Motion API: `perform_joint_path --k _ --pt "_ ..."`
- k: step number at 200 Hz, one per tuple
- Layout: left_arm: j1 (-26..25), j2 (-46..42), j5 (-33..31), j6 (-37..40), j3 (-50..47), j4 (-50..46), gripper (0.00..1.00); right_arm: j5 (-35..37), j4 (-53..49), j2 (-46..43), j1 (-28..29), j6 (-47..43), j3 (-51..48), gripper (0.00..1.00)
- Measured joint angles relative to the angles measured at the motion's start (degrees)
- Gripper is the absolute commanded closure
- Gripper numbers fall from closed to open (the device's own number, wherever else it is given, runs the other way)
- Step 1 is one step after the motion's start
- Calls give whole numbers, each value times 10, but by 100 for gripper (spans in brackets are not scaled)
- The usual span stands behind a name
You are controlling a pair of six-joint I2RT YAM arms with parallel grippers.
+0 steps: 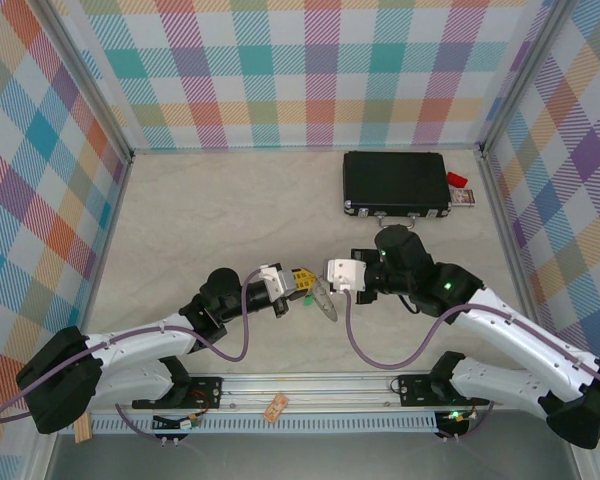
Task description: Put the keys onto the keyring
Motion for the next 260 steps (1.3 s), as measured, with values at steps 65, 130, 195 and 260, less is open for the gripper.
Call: perform_joint_path --k 65,130,195,260 --pt "0 0 0 0 0 0 100 4 -2 11 8 -3 0 100" --pt "0 0 2 0 0 -10 100 13 -1 11 12 -2 -1 100" --pt "0 0 2 0 0 -13 100 19 0 11 12 -1 -4 100" --pt "0 -1 2 -2 0 -13 100 19 0 16 14 -2 -7 100"
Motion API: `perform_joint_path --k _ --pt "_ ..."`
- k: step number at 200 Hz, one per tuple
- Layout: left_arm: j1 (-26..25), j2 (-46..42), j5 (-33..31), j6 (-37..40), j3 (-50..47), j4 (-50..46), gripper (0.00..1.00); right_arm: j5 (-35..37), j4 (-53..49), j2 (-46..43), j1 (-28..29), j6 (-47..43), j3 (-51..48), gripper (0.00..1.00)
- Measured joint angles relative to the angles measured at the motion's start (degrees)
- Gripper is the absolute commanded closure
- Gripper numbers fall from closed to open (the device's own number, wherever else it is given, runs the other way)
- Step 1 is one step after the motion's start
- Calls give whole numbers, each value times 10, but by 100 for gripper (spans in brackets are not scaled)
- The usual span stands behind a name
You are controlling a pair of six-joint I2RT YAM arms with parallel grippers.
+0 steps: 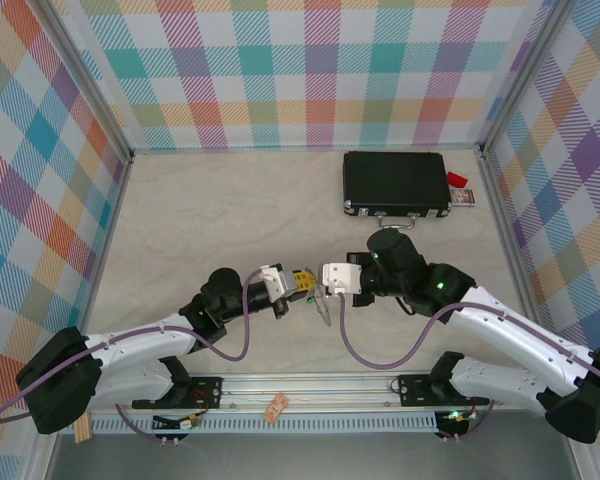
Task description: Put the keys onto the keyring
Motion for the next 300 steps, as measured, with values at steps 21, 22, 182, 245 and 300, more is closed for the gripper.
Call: perform_joint_path --k 21,22,182,245,300 --pt "0 0 0 0 0 -1 100 2 0 2 1 0 -1 100" --pt "0 0 0 0 0 -1 100 2 0 2 1 0 -1 100" --pt "0 0 0 0 0 -1 100 9 18 -6 1 2 -11 100" --pt "0 0 1 0 0 -3 100 4 17 -6 7 2 -11 100" --pt "-1 0 5 -2 0 -5 100 5 18 -5 12 0 -11 100"
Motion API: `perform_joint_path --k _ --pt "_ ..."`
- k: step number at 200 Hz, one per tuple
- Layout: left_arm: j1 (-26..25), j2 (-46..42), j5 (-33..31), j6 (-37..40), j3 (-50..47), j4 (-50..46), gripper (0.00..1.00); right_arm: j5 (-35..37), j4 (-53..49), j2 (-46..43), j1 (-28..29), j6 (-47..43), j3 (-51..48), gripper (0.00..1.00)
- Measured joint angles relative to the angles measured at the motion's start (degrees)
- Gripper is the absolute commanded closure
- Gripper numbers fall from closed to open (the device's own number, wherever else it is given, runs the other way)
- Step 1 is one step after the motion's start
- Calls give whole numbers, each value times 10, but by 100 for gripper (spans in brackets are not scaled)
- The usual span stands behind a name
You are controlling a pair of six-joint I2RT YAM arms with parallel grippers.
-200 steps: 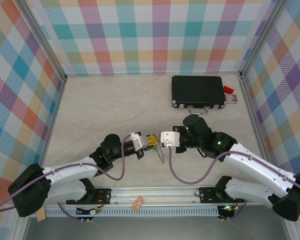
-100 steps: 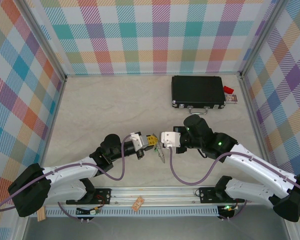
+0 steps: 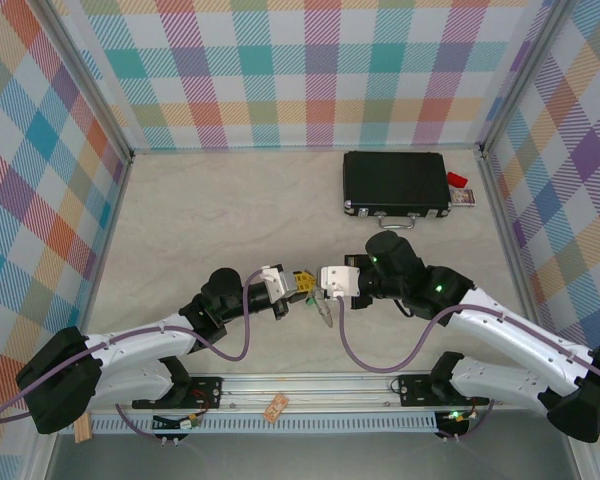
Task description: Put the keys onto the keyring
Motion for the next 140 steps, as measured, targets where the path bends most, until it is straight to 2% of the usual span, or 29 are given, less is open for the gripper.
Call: perform_joint_path --k 140 --pt "-2 0 -11 -10 0 -10 100 13 2 -11 3 0 -16 100"
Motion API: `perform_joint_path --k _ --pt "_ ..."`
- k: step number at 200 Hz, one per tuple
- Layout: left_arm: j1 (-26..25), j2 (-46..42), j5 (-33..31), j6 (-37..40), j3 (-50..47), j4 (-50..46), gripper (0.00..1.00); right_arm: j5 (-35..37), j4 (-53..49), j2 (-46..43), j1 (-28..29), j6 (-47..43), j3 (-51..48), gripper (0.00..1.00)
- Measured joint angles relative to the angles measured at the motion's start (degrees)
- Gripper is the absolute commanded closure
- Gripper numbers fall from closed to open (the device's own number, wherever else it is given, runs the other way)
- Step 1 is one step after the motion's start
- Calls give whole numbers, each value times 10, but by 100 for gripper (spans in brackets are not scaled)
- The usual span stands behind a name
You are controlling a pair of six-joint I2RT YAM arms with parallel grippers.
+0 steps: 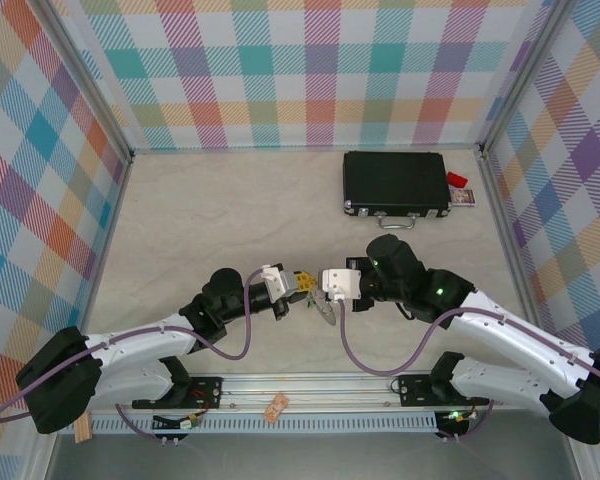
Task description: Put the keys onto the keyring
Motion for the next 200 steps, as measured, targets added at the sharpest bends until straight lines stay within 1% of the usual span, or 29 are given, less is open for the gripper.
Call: perform_joint_path --k 200 --pt "0 0 6 0 0 -1 100 0 7 2 4 0 -3 100"
